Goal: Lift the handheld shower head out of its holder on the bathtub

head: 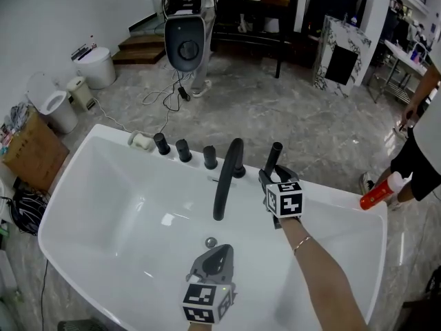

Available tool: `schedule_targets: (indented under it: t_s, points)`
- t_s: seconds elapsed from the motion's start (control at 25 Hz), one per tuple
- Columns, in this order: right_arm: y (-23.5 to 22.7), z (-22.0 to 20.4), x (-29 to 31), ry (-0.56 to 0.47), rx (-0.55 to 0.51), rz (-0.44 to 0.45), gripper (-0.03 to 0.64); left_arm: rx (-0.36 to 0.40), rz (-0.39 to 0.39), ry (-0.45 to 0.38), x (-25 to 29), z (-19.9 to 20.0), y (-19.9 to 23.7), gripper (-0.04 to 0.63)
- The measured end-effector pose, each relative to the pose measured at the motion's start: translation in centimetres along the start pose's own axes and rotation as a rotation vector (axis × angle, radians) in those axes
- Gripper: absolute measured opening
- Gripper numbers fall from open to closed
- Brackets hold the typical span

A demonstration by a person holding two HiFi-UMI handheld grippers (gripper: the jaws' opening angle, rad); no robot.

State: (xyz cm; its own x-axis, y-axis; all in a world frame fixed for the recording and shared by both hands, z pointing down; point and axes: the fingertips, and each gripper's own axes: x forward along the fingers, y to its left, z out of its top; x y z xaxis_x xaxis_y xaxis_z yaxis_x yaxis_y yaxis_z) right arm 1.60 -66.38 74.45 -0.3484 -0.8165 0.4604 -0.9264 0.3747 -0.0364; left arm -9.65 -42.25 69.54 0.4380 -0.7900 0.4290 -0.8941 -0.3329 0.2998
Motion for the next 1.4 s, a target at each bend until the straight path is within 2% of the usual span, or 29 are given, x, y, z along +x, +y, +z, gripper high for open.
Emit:
schedule_targets:
  t_s: [0.24, 0.36, 0.56, 0.84, 1.12, 1.4]
  points:
    - [-0.2, 0.6, 0.9, 0.008, -0.003, -0.022, 0.189, -0.005, 0.0, 0.001, -0.2, 0.1, 0.4, 0.02]
    - [-0.3, 0.8, 1.0, 0.006, -0.004, -0.036, 0.119, -0.01, 0.001, 0.001, -0.4, 0.2, 0.5, 0.02]
    - [0.1, 0.6, 0.9, -0.003, -0.033, -0.049, 0.124, -0.029, 0.01, -0.011, -0.9, 0.2, 1.2, 0.02]
    - [0.5, 0.7, -0.2, -0.01, -0.02, -0.055, 0.123, -0.041, 0.014, -0.009, -2.0, 0.2, 1.3, 0.02]
    - [1.2, 3.0, -3.9, -0.065, -0.04, -0.057, 0.123, -0.024, 0.017, -0.027, -3.8, 2.5, 0.3, 0.02]
    - [1.5, 6.0, -8.1, -0.113, -0.017, -0.062, 0.123, 0.006, 0.006, -0.052, -5.5, 5.5, -1.6, 0.02]
